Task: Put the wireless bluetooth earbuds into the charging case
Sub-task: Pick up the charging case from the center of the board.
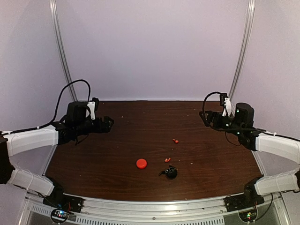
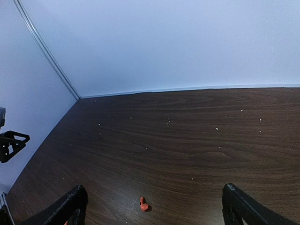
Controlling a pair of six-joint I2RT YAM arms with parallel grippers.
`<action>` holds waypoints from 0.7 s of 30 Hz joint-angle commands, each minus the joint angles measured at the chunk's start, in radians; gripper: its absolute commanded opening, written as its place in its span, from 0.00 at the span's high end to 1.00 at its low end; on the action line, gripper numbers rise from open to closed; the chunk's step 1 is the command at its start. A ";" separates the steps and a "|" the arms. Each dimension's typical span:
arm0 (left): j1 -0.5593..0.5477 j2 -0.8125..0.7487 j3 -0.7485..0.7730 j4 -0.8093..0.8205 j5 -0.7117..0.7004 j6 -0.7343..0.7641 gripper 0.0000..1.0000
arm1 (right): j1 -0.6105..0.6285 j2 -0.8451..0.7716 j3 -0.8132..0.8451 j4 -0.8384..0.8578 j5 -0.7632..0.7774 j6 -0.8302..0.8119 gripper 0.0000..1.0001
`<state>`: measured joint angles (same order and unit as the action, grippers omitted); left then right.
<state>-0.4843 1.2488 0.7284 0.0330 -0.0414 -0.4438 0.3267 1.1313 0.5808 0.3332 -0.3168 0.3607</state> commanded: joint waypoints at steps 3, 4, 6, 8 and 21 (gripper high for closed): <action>-0.107 0.015 -0.034 0.045 -0.054 0.036 0.02 | 0.046 -0.080 -0.060 0.014 0.199 -0.062 0.00; -0.118 0.003 -0.051 0.063 -0.031 0.046 0.02 | 0.049 -0.103 -0.078 0.033 0.229 -0.064 0.00; -0.137 -0.026 -0.088 0.094 -0.001 0.065 0.02 | 0.054 -0.151 -0.113 0.061 0.266 -0.074 0.00; -0.151 -0.051 -0.124 0.111 0.031 0.086 0.02 | 0.055 -0.190 -0.128 0.055 0.272 -0.084 0.00; -0.409 0.071 -0.192 0.246 0.037 0.326 0.03 | 0.078 -0.183 -0.110 -0.015 0.050 -0.078 0.00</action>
<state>-0.8188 1.2411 0.5396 0.1543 -0.0139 -0.2386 0.3897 0.9390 0.4603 0.3325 -0.1909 0.2871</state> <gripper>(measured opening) 0.976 0.997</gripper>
